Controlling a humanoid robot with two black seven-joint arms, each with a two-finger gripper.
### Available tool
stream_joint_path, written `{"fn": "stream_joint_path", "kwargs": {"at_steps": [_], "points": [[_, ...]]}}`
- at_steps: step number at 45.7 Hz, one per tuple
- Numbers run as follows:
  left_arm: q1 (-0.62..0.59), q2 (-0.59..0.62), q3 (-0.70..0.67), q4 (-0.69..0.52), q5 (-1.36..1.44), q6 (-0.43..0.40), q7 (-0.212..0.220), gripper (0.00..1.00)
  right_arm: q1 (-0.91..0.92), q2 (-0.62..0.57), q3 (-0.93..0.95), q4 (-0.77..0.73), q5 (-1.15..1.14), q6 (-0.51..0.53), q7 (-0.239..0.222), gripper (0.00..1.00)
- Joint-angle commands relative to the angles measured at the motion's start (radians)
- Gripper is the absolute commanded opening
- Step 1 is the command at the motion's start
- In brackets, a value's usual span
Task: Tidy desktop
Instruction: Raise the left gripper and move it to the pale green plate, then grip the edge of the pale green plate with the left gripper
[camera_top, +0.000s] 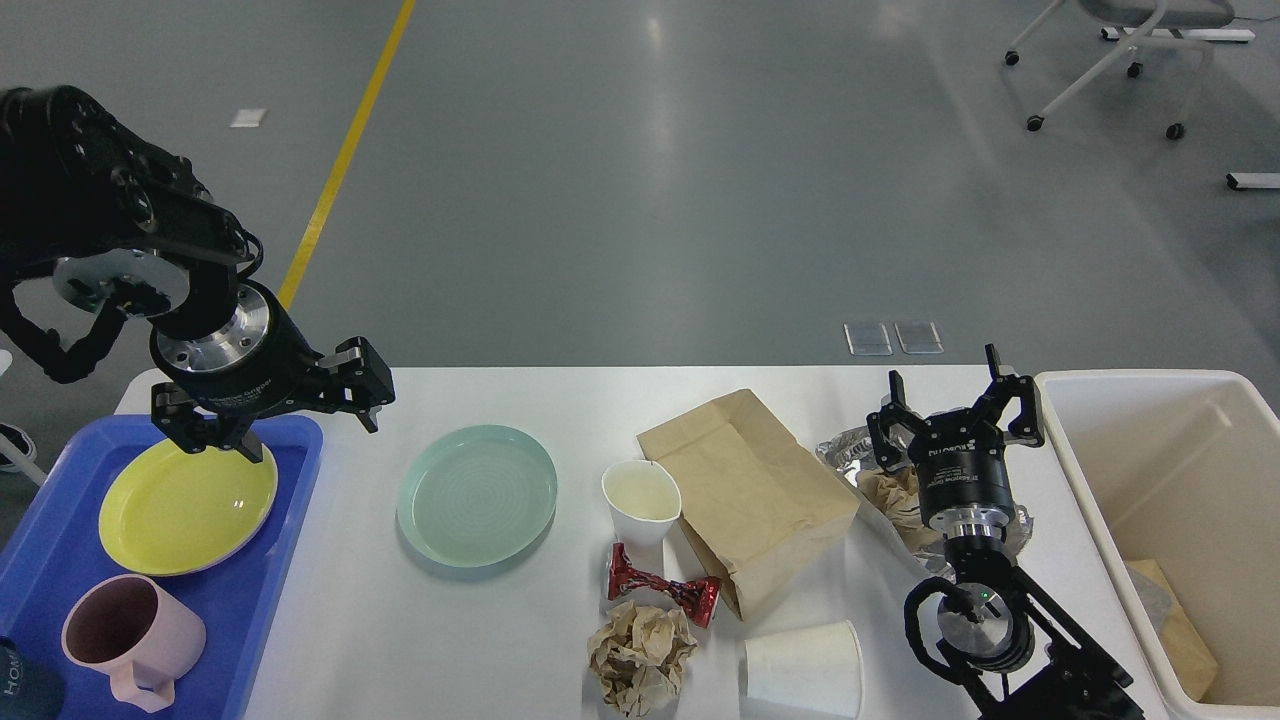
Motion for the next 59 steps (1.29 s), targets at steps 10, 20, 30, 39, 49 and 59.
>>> {"fn": "stream_joint_path", "kwargs": {"at_steps": [10, 20, 30, 39, 49, 59], "points": [[0.279, 0.003, -0.069, 0.086, -0.092, 0.202, -0.012, 0.96, 0.000, 0.000, 0.000, 0.000, 0.000, 0.001, 0.000, 1.00], [0.417, 0.061, -0.090, 0.169, -0.103, 0.222, -0.041, 0.96, 0.000, 0.000, 0.000, 0.000, 0.000, 0.000, 0.000, 1.00], [0.572, 0.081, -0.174, 0.287, -0.184, 0.334, -0.032, 0.95, 0.000, 0.000, 0.000, 0.000, 0.000, 0.000, 0.000, 1.00], [0.713, 0.063, -0.283, 0.421, -0.216, 0.409, -0.006, 0.95, 0.000, 0.000, -0.001, 0.000, 0.000, 0.000, 0.000, 1.00], [0.744, 0.055, -0.329, 0.459, -0.143, 0.414, -0.009, 0.95, 0.000, 0.000, -0.001, 0.000, 0.000, 0.000, 0.000, 1.00], [0.822, -0.024, -0.316, 0.571, -0.044, 0.461, -0.008, 0.92, 0.000, 0.000, 0.000, 0.000, 0.000, 0.000, 0.000, 1.00]]}}
